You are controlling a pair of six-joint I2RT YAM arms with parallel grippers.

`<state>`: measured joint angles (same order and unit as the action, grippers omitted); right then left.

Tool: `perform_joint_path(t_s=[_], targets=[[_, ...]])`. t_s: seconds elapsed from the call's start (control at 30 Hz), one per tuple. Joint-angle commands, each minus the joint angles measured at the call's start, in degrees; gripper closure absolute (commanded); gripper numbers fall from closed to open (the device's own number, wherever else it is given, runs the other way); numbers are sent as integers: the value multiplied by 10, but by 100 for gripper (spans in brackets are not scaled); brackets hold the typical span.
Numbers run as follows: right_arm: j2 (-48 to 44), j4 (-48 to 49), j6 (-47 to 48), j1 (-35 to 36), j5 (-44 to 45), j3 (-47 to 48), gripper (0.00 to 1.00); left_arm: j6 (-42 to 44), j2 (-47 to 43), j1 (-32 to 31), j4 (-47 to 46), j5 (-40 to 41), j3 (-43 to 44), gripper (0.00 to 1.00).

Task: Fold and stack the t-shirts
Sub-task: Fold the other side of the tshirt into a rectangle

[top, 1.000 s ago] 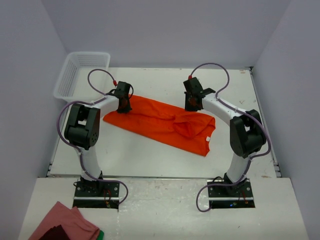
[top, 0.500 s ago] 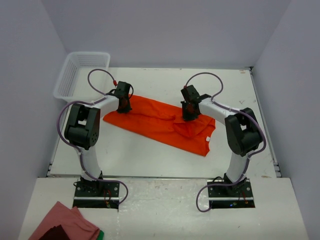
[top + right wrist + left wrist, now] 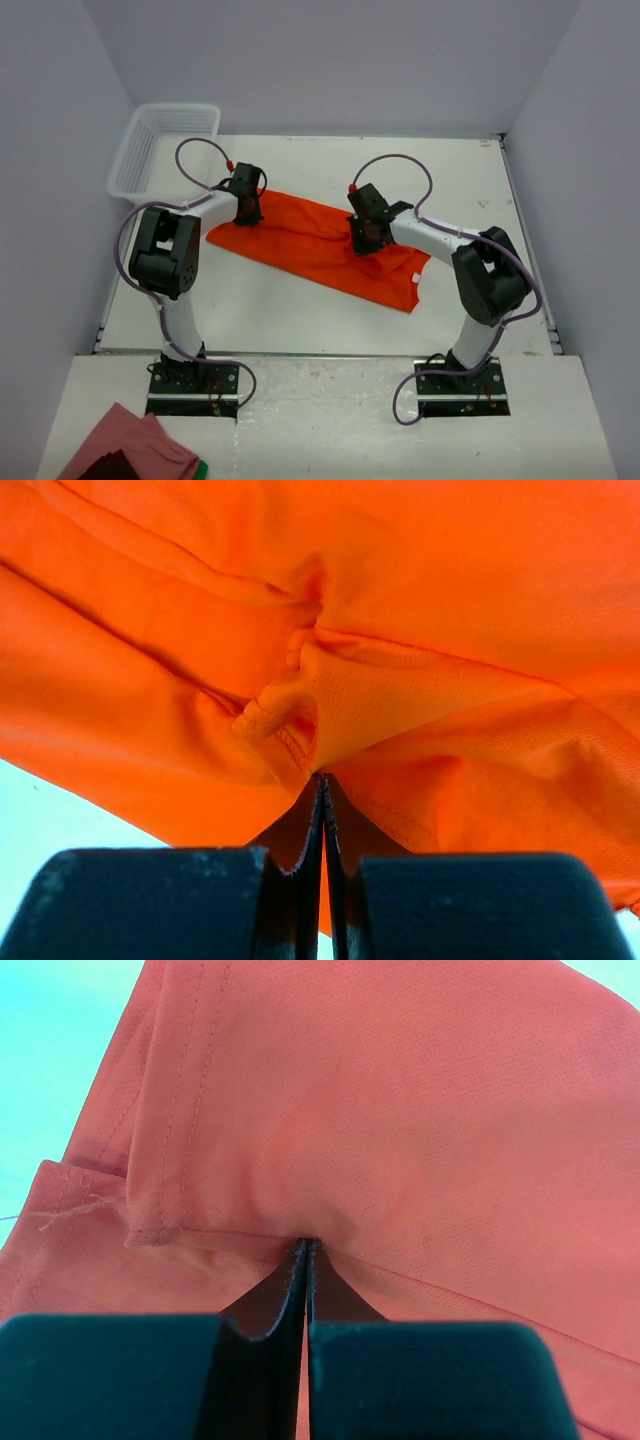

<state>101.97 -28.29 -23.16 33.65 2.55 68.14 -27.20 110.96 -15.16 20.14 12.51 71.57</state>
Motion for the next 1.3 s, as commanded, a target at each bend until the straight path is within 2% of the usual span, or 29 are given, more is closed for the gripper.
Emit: perform_joint_path(t_s=[0.0,0.17,0.3,0.47,0.53,0.57,0.6,0.77,0.9,1.07,1.27], targets=[[-6,18,-6,5,-18,-11,100,8,21,-1,-5,6,-5,100],[21,25,-12,10,-13,-12,100,10,21,-1,-6,3,-5,100],[-8,24,-8,26,37,-20,100,19,-12,-9,-18,12,-21,100],[-94,10,-29,31,64,-43,79,18,-103,-58,-34,30,-44,95],[-132,-17,-40,31,80,-45,66,14,-141,-89,-34,26,-46,90],[-143,-27,-51,31,88,-46,56,14,-150,-100,-35,13,-46,88],[-163,-36,-57,30,97,-49,53,14,-160,-108,-41,-4,-44,84],[-204,-88,-80,32,140,-77,51,20,-151,-177,-56,-63,-34,76],[-212,-82,-94,32,149,-112,57,26,-88,-209,-84,-120,-19,75],[-206,-66,-97,30,147,-133,59,31,-31,-245,-89,-122,15,75],[-201,-66,-100,31,153,-138,60,29,-12,-261,-89,-122,34,75]])
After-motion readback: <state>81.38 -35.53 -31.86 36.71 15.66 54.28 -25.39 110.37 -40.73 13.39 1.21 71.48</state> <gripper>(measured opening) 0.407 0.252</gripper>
